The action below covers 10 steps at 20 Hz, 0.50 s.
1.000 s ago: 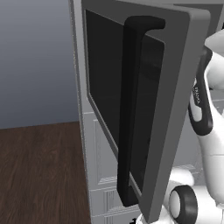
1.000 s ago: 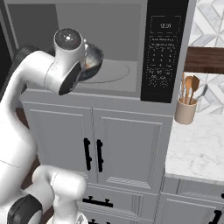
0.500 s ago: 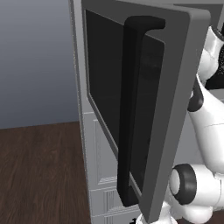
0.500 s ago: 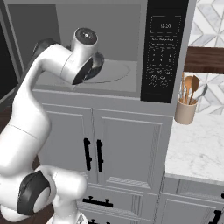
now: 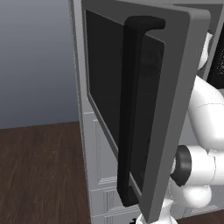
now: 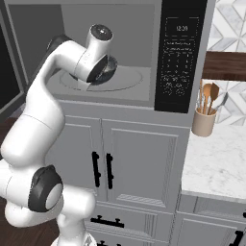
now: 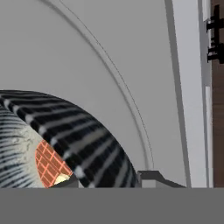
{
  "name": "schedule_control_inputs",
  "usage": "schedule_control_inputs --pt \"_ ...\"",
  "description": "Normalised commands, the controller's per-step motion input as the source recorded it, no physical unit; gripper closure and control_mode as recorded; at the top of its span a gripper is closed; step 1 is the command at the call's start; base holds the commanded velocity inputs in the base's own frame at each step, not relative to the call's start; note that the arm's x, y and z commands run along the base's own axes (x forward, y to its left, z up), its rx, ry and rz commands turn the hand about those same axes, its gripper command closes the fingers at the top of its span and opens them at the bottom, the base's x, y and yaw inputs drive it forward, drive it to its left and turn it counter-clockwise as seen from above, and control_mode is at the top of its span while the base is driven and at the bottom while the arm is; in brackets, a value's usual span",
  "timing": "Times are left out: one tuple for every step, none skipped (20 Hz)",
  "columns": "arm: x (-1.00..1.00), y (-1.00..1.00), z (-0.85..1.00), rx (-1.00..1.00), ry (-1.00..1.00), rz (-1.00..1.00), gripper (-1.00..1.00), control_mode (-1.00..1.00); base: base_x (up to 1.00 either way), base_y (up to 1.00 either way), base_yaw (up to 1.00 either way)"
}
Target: Open the microwave, place the bowl with waffle inside the microwave, then close the microwave door and turn it on.
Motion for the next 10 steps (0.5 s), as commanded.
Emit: schedule_control_inputs --pt "0.36 0.0 -0.26 0.0 0.0 -0.03 1.0 -1.0 0.0 0.0 0.0" --pt "0.37 0.0 -0.28 0.0 0.01 -0.03 1.0 -1.0 0.0 0.0 0.0" --pt "0.33 0.0 -0.33 0.0 0.0 -0.04 1.0 -1.0 0.0 0.0 0.0" --pt "0.35 0.0 -0.36 0.0 0.0 -0.04 1.0 -1.0 0.0 0.0 0.0" --pt "0.34 0.0 -0.37 -0.03 0.0 -0.05 1.0 -1.0 0.0 0.0 0.0" --pt "0.3 0.0 -0.4 -0.05 0.0 -0.05 1.0 -1.0 0.0 0.0 0.0" --pt "0.25 0.0 -0.42 -0.07 0.0 -0.05 1.0 -1.0 0.0 0.0 0.0" --pt "0.16 0.0 -0.41 -0.09 0.0 -0.05 1.0 -1.0 0.0 0.0 0.0" --pt "0.11 0.0 -0.41 -0.08 0.0 -0.05 1.0 -1.0 0.0 0.0 0.0" --pt "0.06 0.0 -0.41 -0.08 0.0 -0.04 1.0 -1.0 0.0 0.0 0.0"
